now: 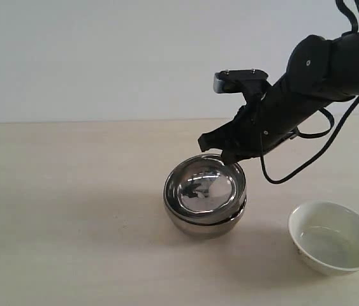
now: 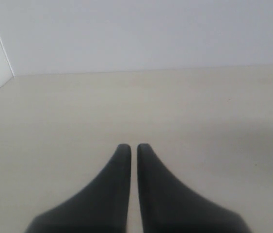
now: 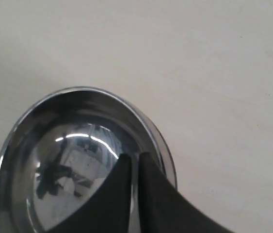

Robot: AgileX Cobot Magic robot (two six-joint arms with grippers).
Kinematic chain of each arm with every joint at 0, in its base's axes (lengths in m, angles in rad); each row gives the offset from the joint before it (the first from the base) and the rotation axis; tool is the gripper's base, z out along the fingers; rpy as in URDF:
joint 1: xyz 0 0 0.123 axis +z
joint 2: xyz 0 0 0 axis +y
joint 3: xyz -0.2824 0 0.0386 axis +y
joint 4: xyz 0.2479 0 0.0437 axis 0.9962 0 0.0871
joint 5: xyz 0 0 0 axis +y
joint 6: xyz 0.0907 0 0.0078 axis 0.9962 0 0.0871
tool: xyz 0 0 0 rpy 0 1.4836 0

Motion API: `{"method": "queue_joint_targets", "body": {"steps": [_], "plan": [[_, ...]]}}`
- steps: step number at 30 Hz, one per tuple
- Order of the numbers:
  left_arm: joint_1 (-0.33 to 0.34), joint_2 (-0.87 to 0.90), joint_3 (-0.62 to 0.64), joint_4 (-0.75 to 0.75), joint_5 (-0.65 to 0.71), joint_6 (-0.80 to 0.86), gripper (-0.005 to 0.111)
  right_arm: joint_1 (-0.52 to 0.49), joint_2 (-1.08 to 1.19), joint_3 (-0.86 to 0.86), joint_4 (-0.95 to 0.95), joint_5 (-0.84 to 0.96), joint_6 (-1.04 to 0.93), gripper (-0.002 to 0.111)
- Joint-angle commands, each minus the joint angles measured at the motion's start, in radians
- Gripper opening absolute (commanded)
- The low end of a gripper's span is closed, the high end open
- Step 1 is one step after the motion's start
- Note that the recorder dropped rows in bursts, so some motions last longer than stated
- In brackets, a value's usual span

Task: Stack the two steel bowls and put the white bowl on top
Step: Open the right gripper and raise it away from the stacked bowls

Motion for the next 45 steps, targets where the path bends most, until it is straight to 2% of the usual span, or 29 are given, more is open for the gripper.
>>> {"method": "queue_joint_targets", "body": {"steps": [1,15,25,29,45], "plan": [[0.001,-0.003,0.003,-0.003,0.000,-0.011,0.004,0.001,0.004,0.025,-0.038,-0.027,-0.008,0.000],[0.001,-0.003,0.003,-0.003,0.000,-0.011,0.004,0.001,0.044,0.029,-0.035,-0.042,-0.008,0.000],[0.001,-0.003,0.003,-0.003,0.000,-0.011,0.004,0.001,0.031,0.029,-0.035,-0.189,-0.010,0.000],[0.001,-0.003,0.003,-0.003,0.000,-0.011,0.004,0.001,0.046,0.029,0.019,-0.256,0.014,0.000],[0.001,-0.003,0.003,-0.003,0.000,-0.011,0.004,0.022,0.089,0.029,0.048,-0.305,-0.002,0.000]]}}
